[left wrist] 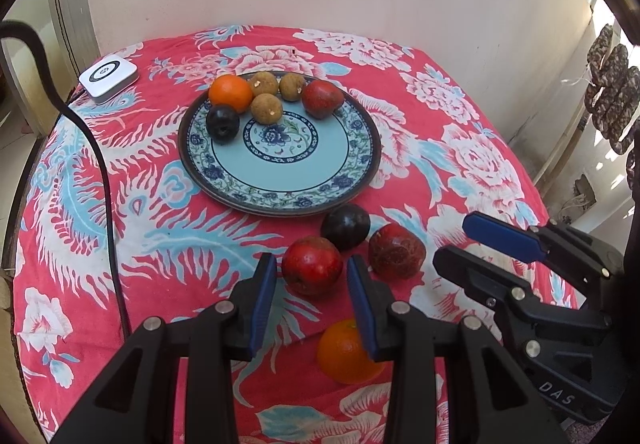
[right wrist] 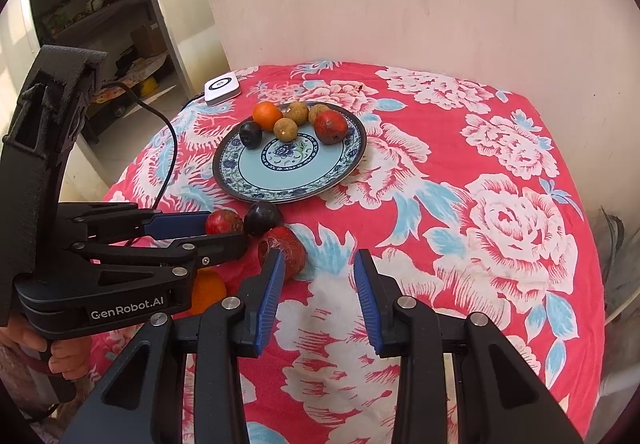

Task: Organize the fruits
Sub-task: 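Grasp a red apple with the left tool while the right tool grasps a dark red fruit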

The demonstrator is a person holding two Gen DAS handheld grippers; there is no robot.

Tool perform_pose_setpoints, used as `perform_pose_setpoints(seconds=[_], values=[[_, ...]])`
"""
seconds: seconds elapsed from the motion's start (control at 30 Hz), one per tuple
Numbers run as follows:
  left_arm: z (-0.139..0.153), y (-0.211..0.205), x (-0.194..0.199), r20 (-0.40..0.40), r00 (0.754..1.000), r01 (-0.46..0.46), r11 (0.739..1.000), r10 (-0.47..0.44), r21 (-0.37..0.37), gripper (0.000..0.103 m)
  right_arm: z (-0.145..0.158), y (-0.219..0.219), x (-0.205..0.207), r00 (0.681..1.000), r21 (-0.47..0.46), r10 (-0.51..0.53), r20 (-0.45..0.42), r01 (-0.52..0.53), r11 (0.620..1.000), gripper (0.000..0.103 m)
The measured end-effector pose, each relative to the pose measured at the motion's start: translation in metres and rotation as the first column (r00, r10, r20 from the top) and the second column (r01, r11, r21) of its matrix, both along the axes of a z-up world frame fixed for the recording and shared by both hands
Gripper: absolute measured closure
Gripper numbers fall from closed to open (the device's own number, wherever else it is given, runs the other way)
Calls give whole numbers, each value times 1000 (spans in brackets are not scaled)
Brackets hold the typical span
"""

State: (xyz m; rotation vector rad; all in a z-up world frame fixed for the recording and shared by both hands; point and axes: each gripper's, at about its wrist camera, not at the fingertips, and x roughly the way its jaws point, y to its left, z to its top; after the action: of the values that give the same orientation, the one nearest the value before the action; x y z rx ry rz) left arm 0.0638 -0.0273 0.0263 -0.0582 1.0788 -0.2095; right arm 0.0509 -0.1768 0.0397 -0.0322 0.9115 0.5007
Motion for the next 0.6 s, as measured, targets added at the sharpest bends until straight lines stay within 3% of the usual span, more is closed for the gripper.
perform_pose_setpoints(seconds=[0.23,0.6], values=[[-2,0,0,11,1000,9,1000,-9,1,71,-3,3,-1,1000,0,13,-9,-13,1000,66],[5,7,-2,30,999,-9,1000,9,-5,71,-7,11,0,999,0,33,-23,-33,999,66]])
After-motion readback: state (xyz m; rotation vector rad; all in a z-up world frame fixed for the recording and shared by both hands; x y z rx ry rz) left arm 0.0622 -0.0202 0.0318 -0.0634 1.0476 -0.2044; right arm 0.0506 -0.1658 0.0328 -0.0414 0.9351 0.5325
